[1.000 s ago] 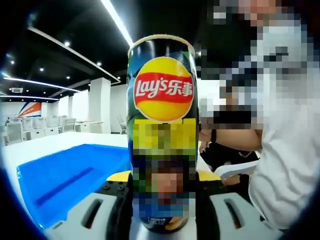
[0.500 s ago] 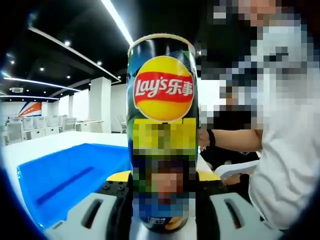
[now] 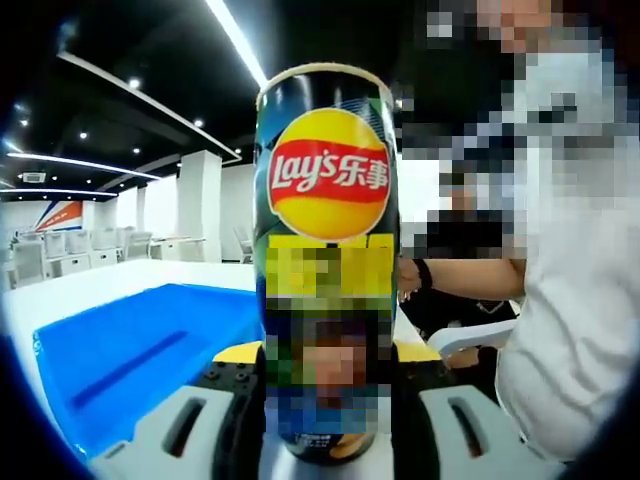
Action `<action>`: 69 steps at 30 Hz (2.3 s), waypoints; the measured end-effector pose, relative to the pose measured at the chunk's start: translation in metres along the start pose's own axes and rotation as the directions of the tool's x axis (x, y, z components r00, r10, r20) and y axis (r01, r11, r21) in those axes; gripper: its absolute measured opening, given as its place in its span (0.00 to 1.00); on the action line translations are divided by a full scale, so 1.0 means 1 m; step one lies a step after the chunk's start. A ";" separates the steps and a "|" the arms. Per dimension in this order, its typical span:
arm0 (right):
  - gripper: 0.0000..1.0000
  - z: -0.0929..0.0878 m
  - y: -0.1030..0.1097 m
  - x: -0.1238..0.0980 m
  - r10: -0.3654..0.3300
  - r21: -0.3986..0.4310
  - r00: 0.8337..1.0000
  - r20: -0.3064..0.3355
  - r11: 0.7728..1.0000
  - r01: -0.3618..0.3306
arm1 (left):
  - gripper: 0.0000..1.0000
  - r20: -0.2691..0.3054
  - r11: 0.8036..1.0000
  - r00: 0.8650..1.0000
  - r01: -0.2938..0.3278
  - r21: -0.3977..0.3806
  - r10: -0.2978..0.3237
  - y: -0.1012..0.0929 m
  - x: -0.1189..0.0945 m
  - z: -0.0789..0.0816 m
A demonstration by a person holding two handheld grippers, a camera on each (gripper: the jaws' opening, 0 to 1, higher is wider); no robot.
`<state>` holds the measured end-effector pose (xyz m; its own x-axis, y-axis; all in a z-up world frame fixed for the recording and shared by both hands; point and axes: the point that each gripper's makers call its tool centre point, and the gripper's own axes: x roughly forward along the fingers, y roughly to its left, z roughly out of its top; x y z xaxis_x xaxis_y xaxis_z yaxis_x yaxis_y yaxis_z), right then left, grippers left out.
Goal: Open the lid of the chip container on the table, take out the chips, place them into the box in front of the container, and close the lid
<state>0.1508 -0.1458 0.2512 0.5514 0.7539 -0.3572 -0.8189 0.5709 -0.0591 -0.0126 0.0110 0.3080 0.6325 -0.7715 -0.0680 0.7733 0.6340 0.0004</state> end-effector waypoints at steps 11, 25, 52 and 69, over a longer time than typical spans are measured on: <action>0.44 0.001 -0.001 -0.002 0.008 0.006 1.000 -0.004 1.000 -0.008 | 0.48 -0.001 1.000 1.000 0.003 -0.001 -0.003 0.000 0.000 -0.001; 0.42 0.009 0.012 -0.003 0.034 -0.033 0.999 0.016 0.999 -0.033 | 0.48 0.003 1.000 1.000 0.003 0.000 -0.003 0.000 0.000 -0.002; 0.31 0.224 0.234 -0.056 0.584 -0.197 0.805 -0.100 0.782 -0.592 | 0.48 0.019 1.000 1.000 -0.001 -0.009 0.001 0.000 -0.001 -0.005; 0.22 0.217 0.270 -0.028 0.501 -0.314 0.787 -0.359 0.730 -0.608 | 0.48 0.009 1.000 1.000 0.000 -0.014 0.000 0.000 -0.001 -0.007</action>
<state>-0.0512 0.0574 0.4475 -0.0338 0.7632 -0.6453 -0.9825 -0.1437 -0.1186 -0.0133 0.0124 0.3010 0.6331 -0.7719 -0.0586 0.7726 0.6347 -0.0131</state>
